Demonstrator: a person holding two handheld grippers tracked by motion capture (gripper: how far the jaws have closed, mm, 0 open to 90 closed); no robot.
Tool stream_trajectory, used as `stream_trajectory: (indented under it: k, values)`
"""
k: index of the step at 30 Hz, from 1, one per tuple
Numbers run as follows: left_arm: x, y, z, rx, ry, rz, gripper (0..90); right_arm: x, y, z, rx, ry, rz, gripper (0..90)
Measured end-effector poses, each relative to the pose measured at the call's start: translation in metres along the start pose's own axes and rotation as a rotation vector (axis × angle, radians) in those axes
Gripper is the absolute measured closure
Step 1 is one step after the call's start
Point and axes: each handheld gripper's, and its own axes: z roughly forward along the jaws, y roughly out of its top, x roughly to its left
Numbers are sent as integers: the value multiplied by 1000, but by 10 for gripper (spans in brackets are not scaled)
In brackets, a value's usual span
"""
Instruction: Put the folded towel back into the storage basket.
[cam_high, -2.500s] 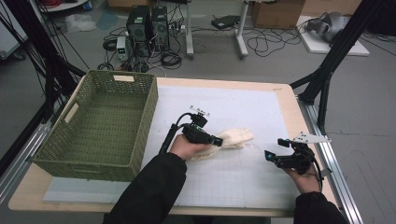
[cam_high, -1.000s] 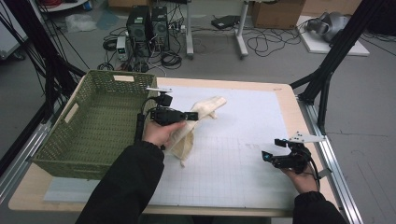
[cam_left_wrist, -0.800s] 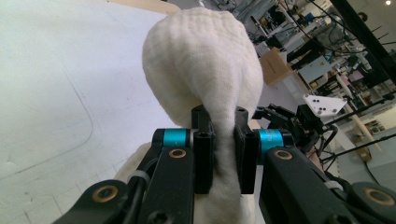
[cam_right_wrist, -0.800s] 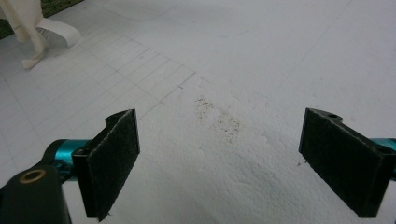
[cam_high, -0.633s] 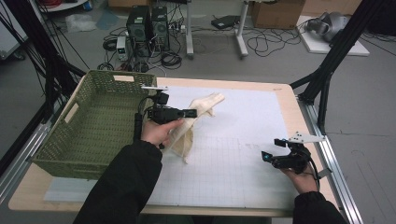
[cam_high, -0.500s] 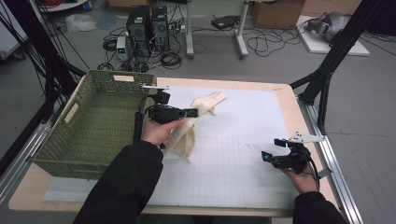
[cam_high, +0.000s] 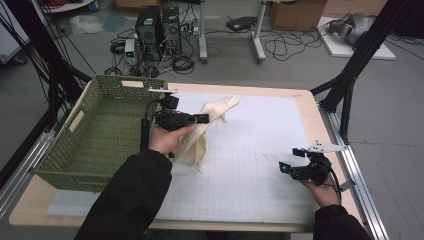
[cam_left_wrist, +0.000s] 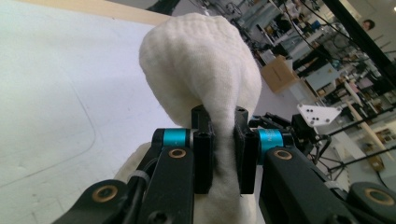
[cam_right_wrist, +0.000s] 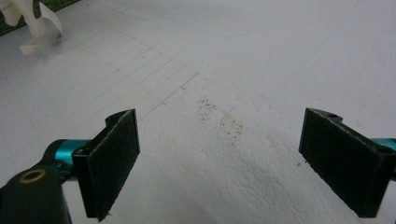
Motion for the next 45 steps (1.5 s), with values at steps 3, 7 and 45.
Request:
stream_trajectory:
  k: [3, 7, 45]
  values:
    - [-1, 2, -4, 0, 12, 6, 813, 0, 0, 0, 0, 0, 0, 115]
    - [0, 3, -10, -15, 25, -11, 813, 1, 0, -1, -2, 1, -2, 115]
    - [29, 11, -71, -147, 101, -106, 812, -1, 1, 3, 8, 2, -16, 115]
